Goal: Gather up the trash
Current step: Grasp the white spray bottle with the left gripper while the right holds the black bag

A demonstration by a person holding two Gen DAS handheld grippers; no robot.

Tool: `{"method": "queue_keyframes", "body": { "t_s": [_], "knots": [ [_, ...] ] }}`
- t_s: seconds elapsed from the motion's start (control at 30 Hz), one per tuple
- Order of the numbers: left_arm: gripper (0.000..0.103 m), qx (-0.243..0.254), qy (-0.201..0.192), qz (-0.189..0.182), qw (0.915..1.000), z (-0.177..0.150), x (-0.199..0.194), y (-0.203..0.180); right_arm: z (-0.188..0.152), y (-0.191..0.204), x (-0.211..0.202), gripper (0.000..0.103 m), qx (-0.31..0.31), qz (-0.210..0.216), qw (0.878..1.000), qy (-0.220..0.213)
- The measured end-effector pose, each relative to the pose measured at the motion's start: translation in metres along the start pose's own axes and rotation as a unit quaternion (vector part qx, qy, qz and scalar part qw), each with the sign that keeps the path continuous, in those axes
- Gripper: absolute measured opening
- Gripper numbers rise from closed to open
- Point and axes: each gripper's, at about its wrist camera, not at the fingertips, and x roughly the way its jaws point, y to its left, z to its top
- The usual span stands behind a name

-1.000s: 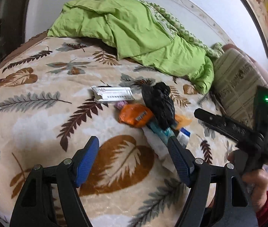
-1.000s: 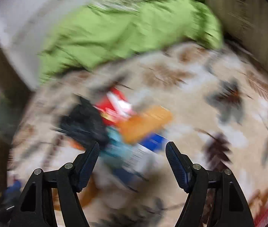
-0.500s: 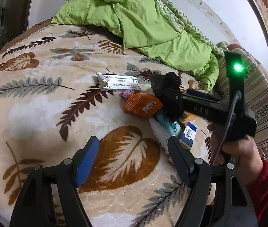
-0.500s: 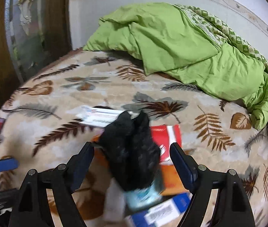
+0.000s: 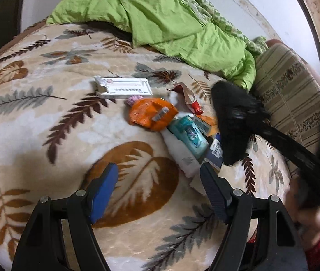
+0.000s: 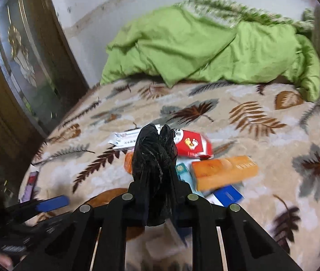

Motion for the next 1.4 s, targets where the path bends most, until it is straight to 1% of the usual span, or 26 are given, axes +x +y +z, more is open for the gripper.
{"method": "queue_keyframes", "body": {
  "t_s": [0.1, 0.23, 0.27, 0.33, 0.4, 0.47, 0.7, 0.73, 0.83, 1.0, 1.23, 1.33, 1.4],
  "knots": [
    [0.072, -0.01, 0.025, -0.008, 0.9996, 0.003, 0.021, -0.012, -0.01, -0.007, -0.031, 0.016, 0.015, -0.009, 1.0, -0.023],
    [0.057, -0.036, 0.066, -0.03, 0.9967, 0.011, 0.053, -0.026, -0.021, -0.017, -0.056, 0.016, 0.03, -0.018, 0.999, -0.038],
    [0.051, -0.038, 0.076, -0.027, 0.996, 0.013, 0.063, -0.03, -0.024, -0.019, -0.062, 0.016, 0.036, -0.017, 0.998, -0.041],
    [0.044, -0.04, 0.088, -0.016, 0.9952, 0.016, 0.077, -0.034, -0.026, -0.025, -0.067, 0.016, 0.043, -0.016, 0.998, -0.044],
    [0.04, -0.04, 0.096, -0.005, 0.9945, 0.017, 0.088, -0.037, -0.027, -0.029, -0.072, 0.016, 0.05, -0.014, 0.998, -0.044],
    [0.034, -0.04, 0.104, 0.006, 0.9938, 0.017, 0.099, -0.038, -0.03, -0.031, -0.077, 0.016, 0.052, -0.012, 0.997, -0.048],
    [0.033, -0.033, 0.091, 0.023, 0.995, 0.021, 0.118, -0.036, -0.04, -0.029, -0.076, 0.016, 0.058, 0.004, 0.998, -0.039],
    [0.033, -0.037, 0.088, 0.02, 0.9952, 0.019, 0.118, -0.034, -0.042, -0.029, -0.075, 0.016, 0.059, 0.005, 0.998, -0.037],
    [0.031, -0.029, 0.075, 0.024, 0.9965, 0.014, 0.111, -0.031, -0.049, -0.024, -0.071, 0.016, 0.06, 0.008, 0.998, -0.027],
    [0.03, -0.011, 0.07, 0.037, 0.9968, -0.001, 0.088, -0.023, -0.057, -0.016, -0.072, 0.016, 0.057, 0.01, 0.998, -0.02],
    [0.03, -0.011, 0.062, 0.038, 0.9973, -0.026, 0.046, 0.004, -0.064, -0.005, -0.068, 0.016, 0.054, 0.005, 0.998, -0.009],
    [0.03, -0.018, 0.062, 0.034, 0.9973, -0.027, 0.047, 0.009, -0.068, -0.001, -0.06, 0.016, 0.058, -0.005, 0.998, 0.0],
    [0.03, -0.016, 0.063, 0.042, 0.997, -0.027, 0.053, 0.007, -0.071, 0.002, -0.054, 0.016, 0.061, -0.012, 0.998, 0.002]
  ]
}}
